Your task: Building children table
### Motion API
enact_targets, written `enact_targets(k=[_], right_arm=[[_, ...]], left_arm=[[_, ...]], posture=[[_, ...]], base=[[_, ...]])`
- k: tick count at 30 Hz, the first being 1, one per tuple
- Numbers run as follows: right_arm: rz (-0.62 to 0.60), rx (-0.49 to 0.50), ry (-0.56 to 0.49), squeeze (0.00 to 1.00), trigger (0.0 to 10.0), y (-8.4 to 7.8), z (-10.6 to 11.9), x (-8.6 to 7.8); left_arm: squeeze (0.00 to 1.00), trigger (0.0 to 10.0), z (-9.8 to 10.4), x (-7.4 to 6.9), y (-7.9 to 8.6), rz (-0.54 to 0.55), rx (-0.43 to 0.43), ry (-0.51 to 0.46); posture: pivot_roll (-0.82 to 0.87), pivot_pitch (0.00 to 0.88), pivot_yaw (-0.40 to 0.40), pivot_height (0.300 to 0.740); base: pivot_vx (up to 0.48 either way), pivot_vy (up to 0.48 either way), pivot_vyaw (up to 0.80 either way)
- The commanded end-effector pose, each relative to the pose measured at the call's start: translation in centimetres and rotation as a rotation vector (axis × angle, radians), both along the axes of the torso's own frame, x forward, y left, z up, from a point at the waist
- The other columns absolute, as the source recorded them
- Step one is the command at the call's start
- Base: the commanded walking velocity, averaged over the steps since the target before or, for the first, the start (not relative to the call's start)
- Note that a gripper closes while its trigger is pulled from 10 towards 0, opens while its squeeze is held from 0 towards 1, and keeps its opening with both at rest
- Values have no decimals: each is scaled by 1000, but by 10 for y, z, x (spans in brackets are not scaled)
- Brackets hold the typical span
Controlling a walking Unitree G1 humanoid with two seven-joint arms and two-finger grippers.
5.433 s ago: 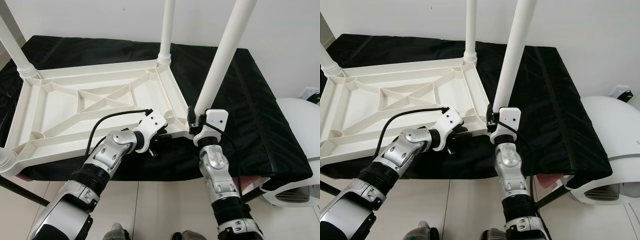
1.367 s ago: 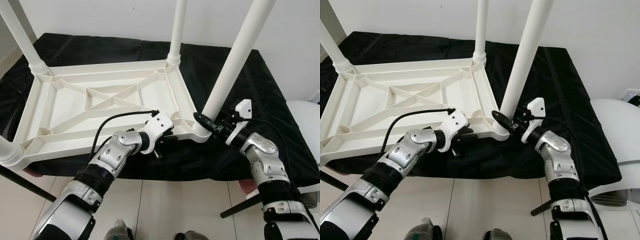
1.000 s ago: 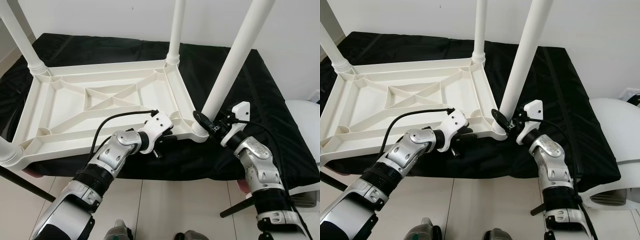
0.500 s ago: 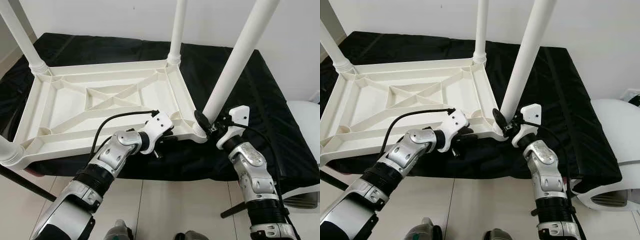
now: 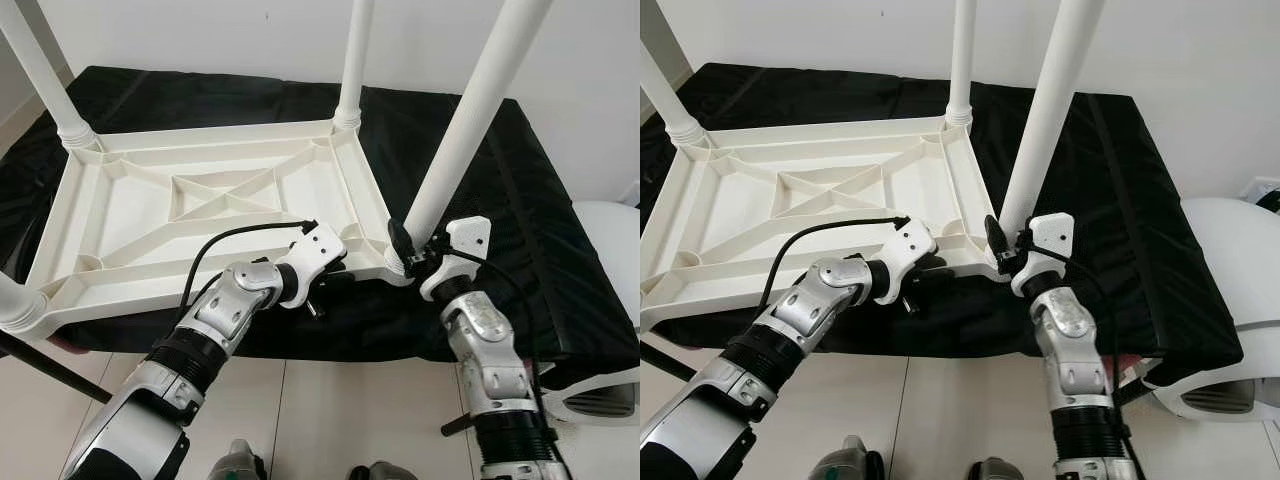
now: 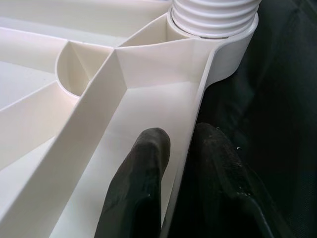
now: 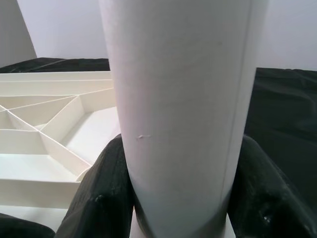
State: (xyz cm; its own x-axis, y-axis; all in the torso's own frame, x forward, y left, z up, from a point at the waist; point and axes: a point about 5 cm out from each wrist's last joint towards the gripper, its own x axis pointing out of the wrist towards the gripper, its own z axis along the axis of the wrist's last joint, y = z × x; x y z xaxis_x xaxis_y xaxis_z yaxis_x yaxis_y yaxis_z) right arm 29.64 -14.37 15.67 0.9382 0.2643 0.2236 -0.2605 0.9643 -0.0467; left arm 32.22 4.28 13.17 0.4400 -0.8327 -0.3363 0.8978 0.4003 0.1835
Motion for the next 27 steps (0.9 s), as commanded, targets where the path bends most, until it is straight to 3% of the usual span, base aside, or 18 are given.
enact_targets(k=[1, 21, 27], right_arm=[[44, 6, -8, 0, 10000, 15, 1, -4], [-382, -9, 45, 0, 10000, 22, -14, -6], [-432, -11, 48, 0, 10000, 23, -15, -5]], left_arm=[[0, 10000, -4, -6, -6, -118, 25, 54], [0, 10000, -4, -8, -6, -121, 25, 54], [0, 10000, -4, -8, -6, -120, 25, 53]], posture=[[-16, 50, 5, 740], [2, 23, 1, 740], [3, 16, -1, 740]], base=[[0, 0, 0], [0, 0, 0], [0, 0, 0]])
